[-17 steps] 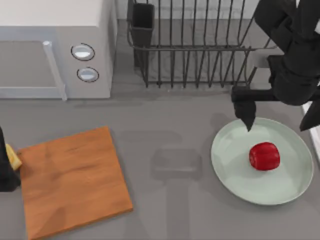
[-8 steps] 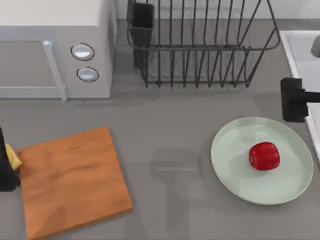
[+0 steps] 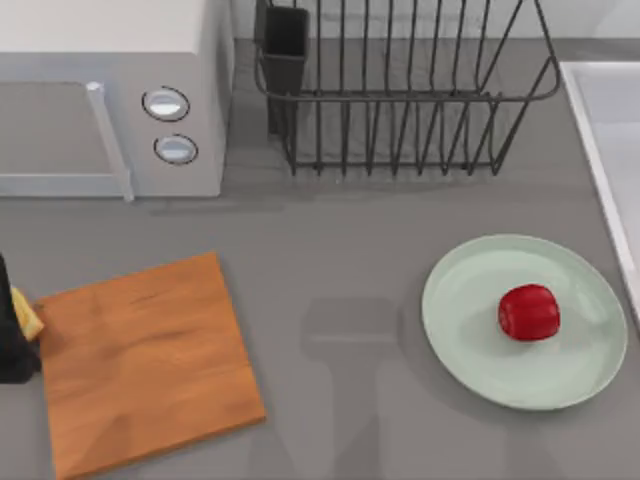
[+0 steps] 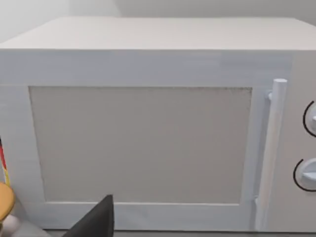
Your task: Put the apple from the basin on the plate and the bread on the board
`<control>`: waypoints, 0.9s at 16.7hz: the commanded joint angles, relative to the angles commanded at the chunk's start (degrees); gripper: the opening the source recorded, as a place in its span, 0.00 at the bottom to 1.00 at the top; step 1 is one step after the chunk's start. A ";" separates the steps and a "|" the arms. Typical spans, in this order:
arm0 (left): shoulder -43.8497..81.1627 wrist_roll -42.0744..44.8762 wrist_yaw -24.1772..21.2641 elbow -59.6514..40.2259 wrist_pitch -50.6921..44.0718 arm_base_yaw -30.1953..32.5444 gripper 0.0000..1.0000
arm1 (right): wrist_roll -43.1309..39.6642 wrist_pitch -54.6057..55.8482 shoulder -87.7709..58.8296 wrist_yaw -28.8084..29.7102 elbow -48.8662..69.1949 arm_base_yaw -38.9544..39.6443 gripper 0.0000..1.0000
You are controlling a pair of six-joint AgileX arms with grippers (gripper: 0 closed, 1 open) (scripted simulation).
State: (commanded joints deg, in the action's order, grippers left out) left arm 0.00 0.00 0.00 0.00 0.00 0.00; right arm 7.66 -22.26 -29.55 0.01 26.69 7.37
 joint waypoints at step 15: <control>0.00 0.00 0.00 0.00 0.00 0.00 1.00 | -7.66 22.26 29.55 -0.01 -26.69 -7.37 1.00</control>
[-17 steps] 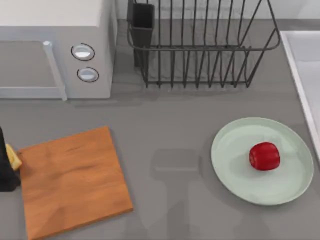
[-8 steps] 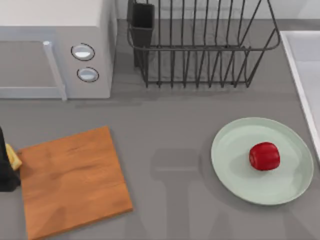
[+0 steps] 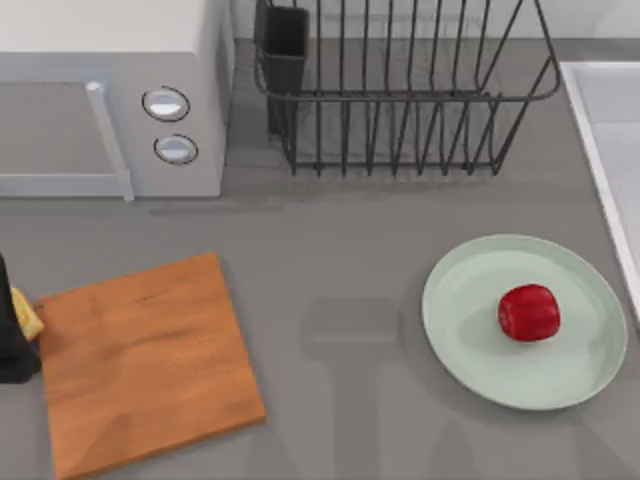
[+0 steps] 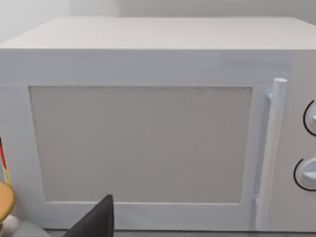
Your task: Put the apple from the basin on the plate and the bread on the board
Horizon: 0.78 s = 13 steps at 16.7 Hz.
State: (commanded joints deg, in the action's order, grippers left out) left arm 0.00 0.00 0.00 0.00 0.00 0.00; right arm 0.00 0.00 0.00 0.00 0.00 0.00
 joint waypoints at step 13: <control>42.71 47.90 -25.52 -17.83 -16.79 -24.91 1.00 | 0.00 0.00 0.00 0.00 0.00 0.00 1.00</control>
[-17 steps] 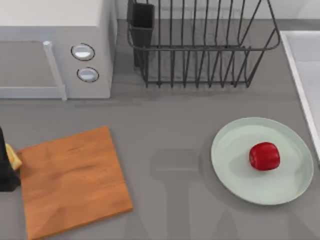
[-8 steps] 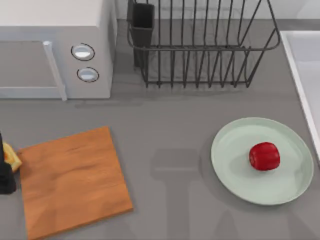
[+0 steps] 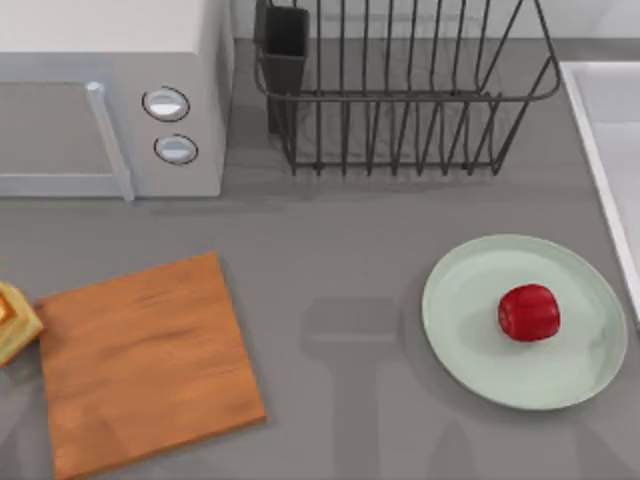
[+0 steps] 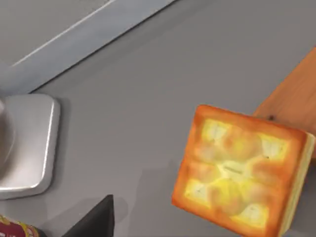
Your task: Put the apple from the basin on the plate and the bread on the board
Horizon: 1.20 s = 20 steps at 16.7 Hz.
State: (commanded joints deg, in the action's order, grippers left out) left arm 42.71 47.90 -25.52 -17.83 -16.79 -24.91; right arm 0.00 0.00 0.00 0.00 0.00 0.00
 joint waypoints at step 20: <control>80.05 76.79 -47.67 -32.32 -34.46 -23.87 1.00 | 0.00 0.00 0.00 0.00 0.00 0.00 1.00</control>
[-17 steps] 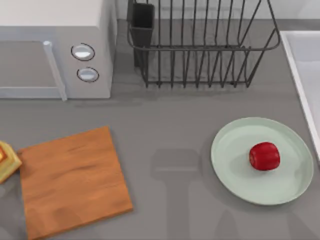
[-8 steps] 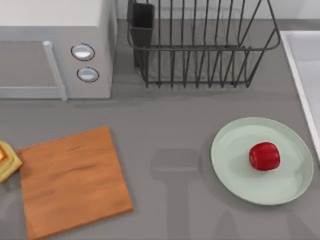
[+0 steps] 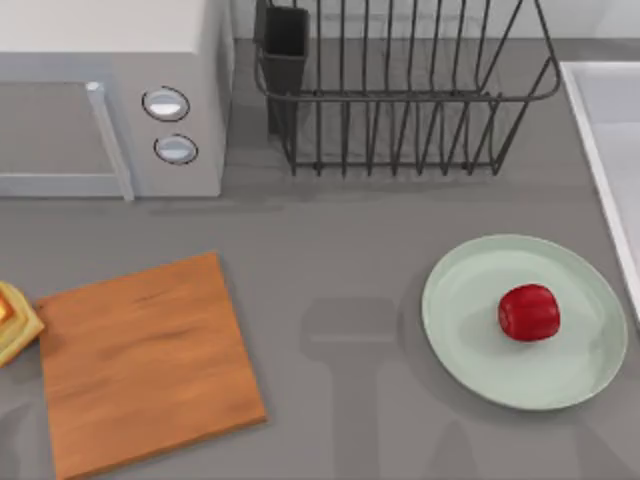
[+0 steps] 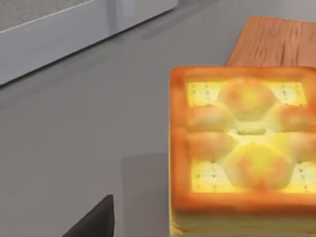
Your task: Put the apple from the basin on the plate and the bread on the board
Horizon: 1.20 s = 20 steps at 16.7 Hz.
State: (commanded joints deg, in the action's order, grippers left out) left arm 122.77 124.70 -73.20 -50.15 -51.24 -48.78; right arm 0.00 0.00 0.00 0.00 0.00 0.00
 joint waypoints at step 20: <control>-10.68 -27.57 -3.39 12.07 27.83 7.96 1.00 | 0.00 0.00 0.00 0.00 0.00 0.00 1.00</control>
State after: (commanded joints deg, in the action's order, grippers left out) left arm 112.09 97.13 -76.58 -38.08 -23.41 -40.82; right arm 0.00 0.00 0.00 0.00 0.00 0.00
